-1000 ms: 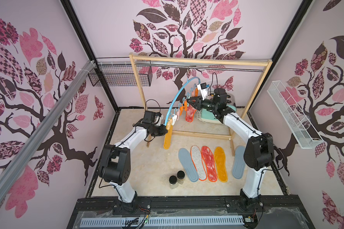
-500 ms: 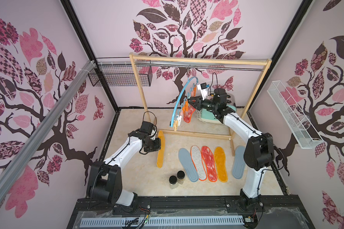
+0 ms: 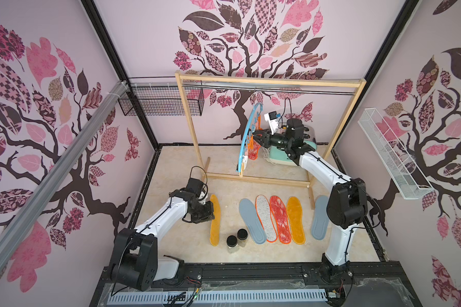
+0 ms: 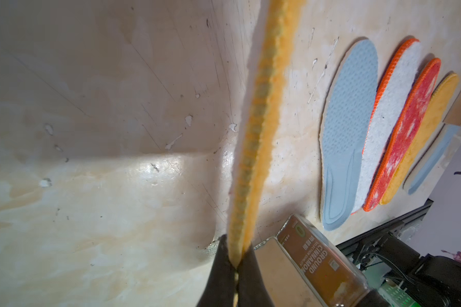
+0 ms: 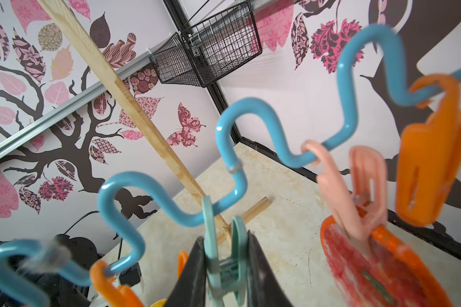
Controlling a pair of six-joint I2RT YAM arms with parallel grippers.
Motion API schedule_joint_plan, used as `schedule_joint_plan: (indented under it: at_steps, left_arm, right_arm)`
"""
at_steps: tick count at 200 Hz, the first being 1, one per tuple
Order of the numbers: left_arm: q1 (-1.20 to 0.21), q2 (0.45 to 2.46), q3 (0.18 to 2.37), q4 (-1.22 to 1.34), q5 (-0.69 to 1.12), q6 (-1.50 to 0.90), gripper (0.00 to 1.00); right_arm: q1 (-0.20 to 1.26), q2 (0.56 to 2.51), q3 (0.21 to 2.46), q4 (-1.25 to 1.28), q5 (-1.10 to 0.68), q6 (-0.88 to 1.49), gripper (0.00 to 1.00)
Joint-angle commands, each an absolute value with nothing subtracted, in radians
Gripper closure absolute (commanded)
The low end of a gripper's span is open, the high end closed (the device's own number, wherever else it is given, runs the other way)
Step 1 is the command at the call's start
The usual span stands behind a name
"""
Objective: Take the shoe insoles off the hanger
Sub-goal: Place the insole at the center of the board.
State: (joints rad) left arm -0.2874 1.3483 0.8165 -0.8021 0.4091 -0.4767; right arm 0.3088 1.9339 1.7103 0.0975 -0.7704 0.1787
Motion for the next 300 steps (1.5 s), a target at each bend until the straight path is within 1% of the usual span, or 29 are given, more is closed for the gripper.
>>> schedule_joint_plan:
  at_steps: [1, 60, 72, 83, 100, 124, 145, 163, 183, 225, 240, 272, 300]
  left_arm:
    - [-0.306, 1.376, 0.815, -0.747, 0.444, -0.5, 1.0]
    - [-0.327, 1.429, 0.804, -0.746, 0.429, -0.5, 1.0]
    - [-0.335, 1.444, 0.805, -0.75, 0.431, -0.499, 0.97]
    - [-0.346, 1.446, 0.808, -0.753, 0.429, -0.499, 0.92]
    - [-0.351, 1.434, 0.808, -0.76, 0.415, -0.504, 0.79]
    - [-0.351, 1.426, 0.811, -0.764, 0.413, -0.501, 0.69]
    - [-0.353, 1.418, 0.816, -0.767, 0.421, -0.499, 0.67]
    - [-0.354, 1.389, 0.827, -0.786, 0.417, -0.492, 0.58]
    - [-0.354, 1.347, 0.857, -0.841, 0.35, -0.481, 0.48]
    - [-0.352, 1.248, 0.936, -0.964, 0.161, -0.436, 0.48]
    - [-0.352, 1.186, 0.943, -0.933, 0.16, -0.397, 0.52]
    - [-0.353, 0.96, 0.895, -0.781, 0.199, -0.334, 0.56]
    - [-0.354, 0.722, 0.84, -0.714, 0.16, -0.331, 0.54]
  right_arm:
    - [0.301, 1.939, 1.7, 0.065, -0.771, 0.189, 0.85]
    - [0.301, 1.939, 1.697, 0.079, -0.778, 0.208, 0.85]
    - [0.3, 1.94, 1.697, 0.08, -0.776, 0.208, 0.85]
    - [0.301, 1.942, 1.7, 0.08, -0.78, 0.21, 0.85]
    - [0.299, 1.943, 1.701, 0.078, -0.779, 0.208, 0.85]
    - [0.301, 1.943, 1.699, 0.075, -0.778, 0.204, 0.85]
    - [0.3, 1.945, 1.699, 0.075, -0.779, 0.206, 0.85]
    - [0.301, 1.947, 1.699, 0.077, -0.781, 0.208, 0.85]
    - [0.301, 1.947, 1.697, 0.079, -0.781, 0.208, 0.85]
    - [0.301, 1.955, 1.696, 0.076, -0.78, 0.204, 0.85]
    - [0.301, 1.956, 1.697, 0.077, -0.781, 0.204, 0.85]
    - [0.301, 1.963, 1.701, 0.067, -0.779, 0.195, 0.85]
    - [0.3, 1.969, 1.706, 0.068, -0.785, 0.202, 0.85]
